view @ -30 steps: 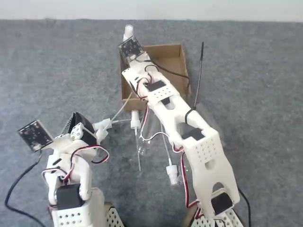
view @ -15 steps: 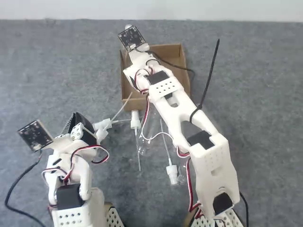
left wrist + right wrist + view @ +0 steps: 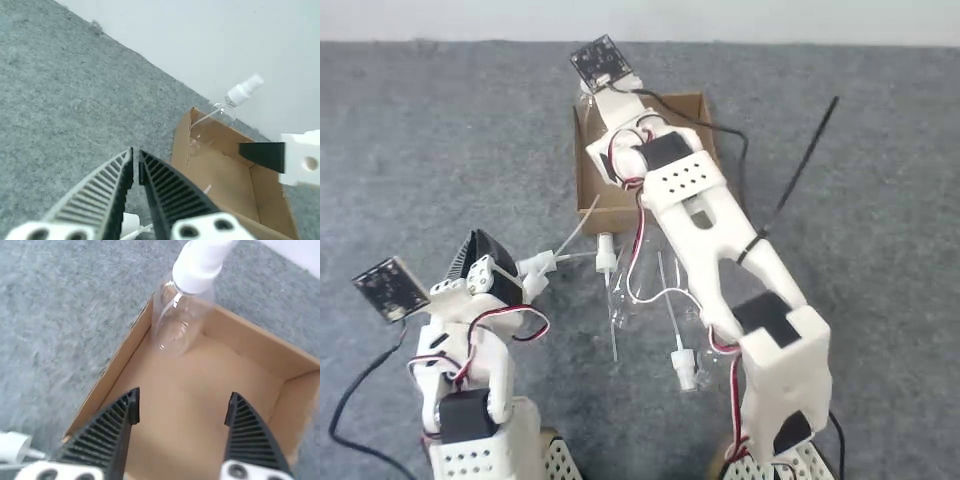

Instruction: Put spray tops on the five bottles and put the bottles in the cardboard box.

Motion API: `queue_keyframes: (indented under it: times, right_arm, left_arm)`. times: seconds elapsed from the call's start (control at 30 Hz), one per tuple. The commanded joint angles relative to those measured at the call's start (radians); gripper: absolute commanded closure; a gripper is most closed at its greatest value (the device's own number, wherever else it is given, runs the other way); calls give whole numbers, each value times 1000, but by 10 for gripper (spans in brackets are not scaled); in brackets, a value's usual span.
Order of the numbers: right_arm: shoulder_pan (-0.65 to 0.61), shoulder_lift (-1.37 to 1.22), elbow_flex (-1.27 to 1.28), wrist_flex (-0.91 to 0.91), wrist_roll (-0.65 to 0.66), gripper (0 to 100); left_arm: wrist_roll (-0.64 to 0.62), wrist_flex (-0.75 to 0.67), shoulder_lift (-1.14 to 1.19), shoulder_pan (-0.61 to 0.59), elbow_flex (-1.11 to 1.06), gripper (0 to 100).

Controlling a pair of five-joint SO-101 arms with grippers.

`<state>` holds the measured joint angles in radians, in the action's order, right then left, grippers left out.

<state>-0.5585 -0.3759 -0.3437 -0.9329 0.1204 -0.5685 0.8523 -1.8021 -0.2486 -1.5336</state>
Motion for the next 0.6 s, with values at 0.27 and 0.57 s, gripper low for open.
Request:
queue_keyframes:
  times: [0.27,0.57]
  right_arm:
    - [10,305,-29,-295,-9,764]
    - [5,410,-29,-516,-9,764]
  left_arm:
    - [9,-5,-17,5,-150,985]
    - [9,-11,-17,6,-150,985]
